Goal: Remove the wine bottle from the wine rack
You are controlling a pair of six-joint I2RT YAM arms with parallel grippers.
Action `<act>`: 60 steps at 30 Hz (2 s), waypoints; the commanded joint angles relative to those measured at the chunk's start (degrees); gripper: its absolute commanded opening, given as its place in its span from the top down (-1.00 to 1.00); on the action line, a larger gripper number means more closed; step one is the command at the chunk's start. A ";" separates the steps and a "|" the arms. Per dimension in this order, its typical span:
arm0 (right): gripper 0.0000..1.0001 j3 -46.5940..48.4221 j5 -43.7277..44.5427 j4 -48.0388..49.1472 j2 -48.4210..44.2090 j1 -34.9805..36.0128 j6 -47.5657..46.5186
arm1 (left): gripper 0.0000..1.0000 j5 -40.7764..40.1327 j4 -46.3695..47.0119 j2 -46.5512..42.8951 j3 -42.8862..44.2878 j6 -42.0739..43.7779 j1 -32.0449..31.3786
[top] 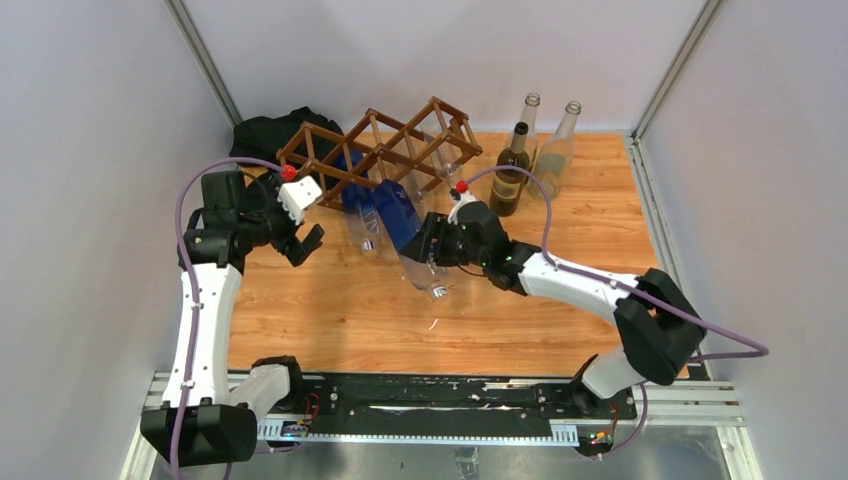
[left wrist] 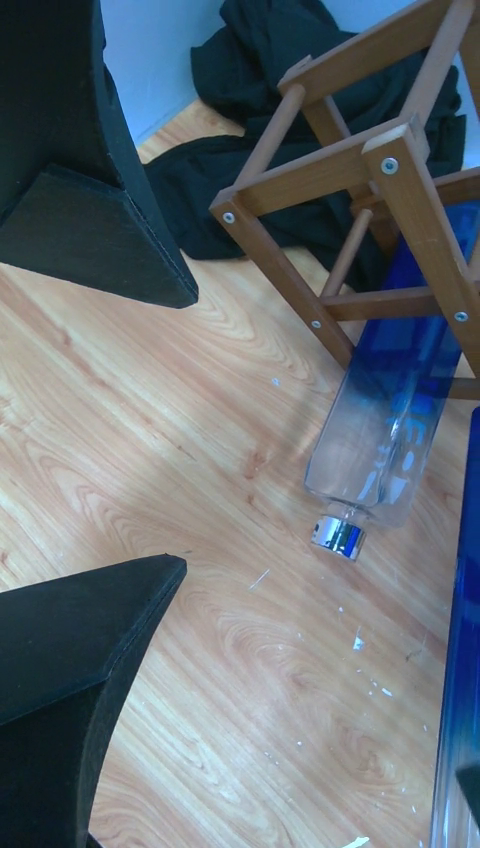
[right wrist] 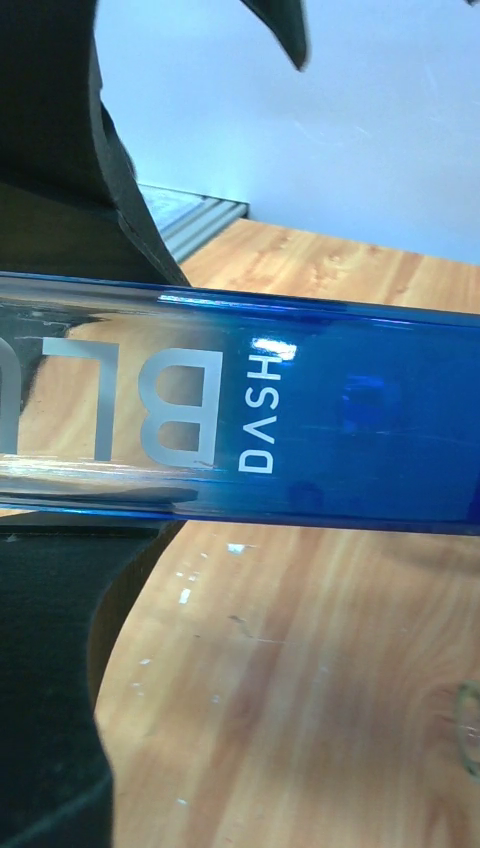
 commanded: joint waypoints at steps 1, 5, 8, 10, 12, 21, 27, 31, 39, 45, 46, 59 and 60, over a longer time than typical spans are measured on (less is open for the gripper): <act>1.00 -2.29 -5.47 8.85 -9.65 0.96 1.68 | -1.00 2.17 0.18 -0.77 -0.45 3.21 -0.40; 1.00 -6.06 -8.31 8.15 -15.31 0.96 2.29 | -1.00 1.80 0.08 -1.29 -0.33 4.18 -2.16; 1.00 -7.92 -10.69 5.48 -19.63 0.91 2.43 | -1.00 1.24 -0.60 -1.99 -0.44 5.18 -4.72; 1.00 -9.25 -12.94 3.38 -22.51 0.96 2.66 | -1.00 0.77 -0.78 -2.88 -0.90 5.96 -7.92; 1.00 -10.47 -15.40 -0.47 -25.97 1.05 2.47 | -1.00 0.52 -1.36 -4.35 -1.43 8.08 -10.63; 1.00 -5.50 -21.42 -24.08 -34.43 1.31 -3.10 | -1.00 -4.02 -2.80 -10.17 -3.69 20.48 -29.24; 1.00 0.12 -23.89 -30.57 -32.96 1.94 -5.30 | -1.00 -11.24 -2.71 -7.01 -3.01 22.88 -43.63; 1.00 2.61 -24.69 -31.30 -31.74 3.07 -5.68 | -1.00 -14.60 -2.68 -2.78 -2.72 23.57 -48.97; 1.00 8.23 -28.25 -33.95 -27.22 5.00 -7.59 | -1.00 -16.57 -2.61 3.69 -0.62 24.83 -50.92; 1.00 10.83 -29.38 -34.07 -25.17 5.86 -8.40 | -1.00 -16.02 -2.67 3.18 -2.01 25.32 -52.15; 1.00 10.82 -29.49 -33.85 -25.04 5.88 -8.40 | -1.00 -15.94 -2.67 2.91 -2.37 25.73 -52.27; -0.66 9.51 -23.92 -35.74 -27.93 5.88 -10.01 | 1.00 -14.68 8.37 -5.13 -8.85 29.37 -52.38; -0.73 9.53 -23.09 -35.91 -28.56 5.84 -10.37 | 1.00 -14.88 9.75 -5.85 -9.53 28.83 -52.38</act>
